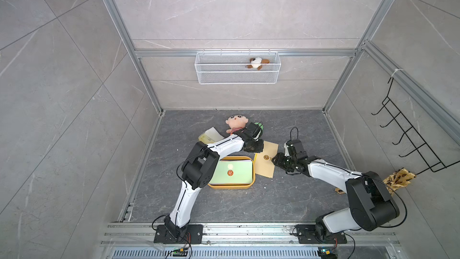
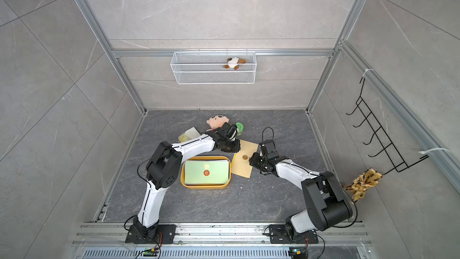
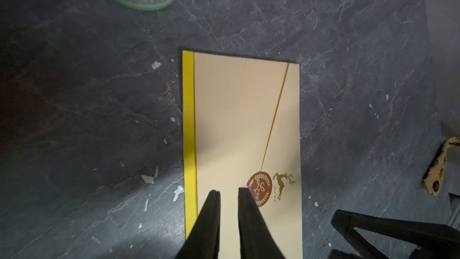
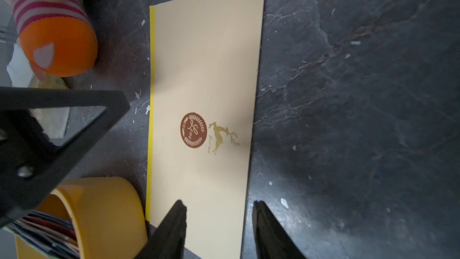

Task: Put the sealed envelopes into the storage box
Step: Pick up the envelope from the center of the board.

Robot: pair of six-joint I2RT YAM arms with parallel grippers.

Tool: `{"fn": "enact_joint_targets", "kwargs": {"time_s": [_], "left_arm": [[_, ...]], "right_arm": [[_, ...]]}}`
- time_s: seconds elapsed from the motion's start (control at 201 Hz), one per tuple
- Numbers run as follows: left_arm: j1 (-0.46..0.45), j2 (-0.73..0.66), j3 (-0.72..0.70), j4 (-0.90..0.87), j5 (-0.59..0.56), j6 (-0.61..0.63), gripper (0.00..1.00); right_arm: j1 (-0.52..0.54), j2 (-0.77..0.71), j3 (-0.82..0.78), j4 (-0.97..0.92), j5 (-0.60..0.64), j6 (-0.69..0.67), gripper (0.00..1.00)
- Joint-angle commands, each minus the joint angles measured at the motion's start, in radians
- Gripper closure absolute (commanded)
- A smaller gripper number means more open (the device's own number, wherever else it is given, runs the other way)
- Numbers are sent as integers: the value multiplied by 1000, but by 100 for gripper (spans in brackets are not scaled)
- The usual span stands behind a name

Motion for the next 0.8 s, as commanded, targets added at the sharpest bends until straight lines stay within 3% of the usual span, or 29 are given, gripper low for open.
{"fn": "enact_joint_targets", "kwargs": {"time_s": [0.0, 0.423, 0.791], "left_arm": [[1, 31, 45, -21, 39, -21, 82], [-1, 64, 20, -11, 17, -40, 84], [-3, 66, -1, -1, 38, -42, 85]], "right_arm": [[-8, 25, -14, 37, -2, 41, 53], [-22, 118, -12, 79, -57, 86, 52], [-45, 152, -31, 189, -183, 151, 52]]}}
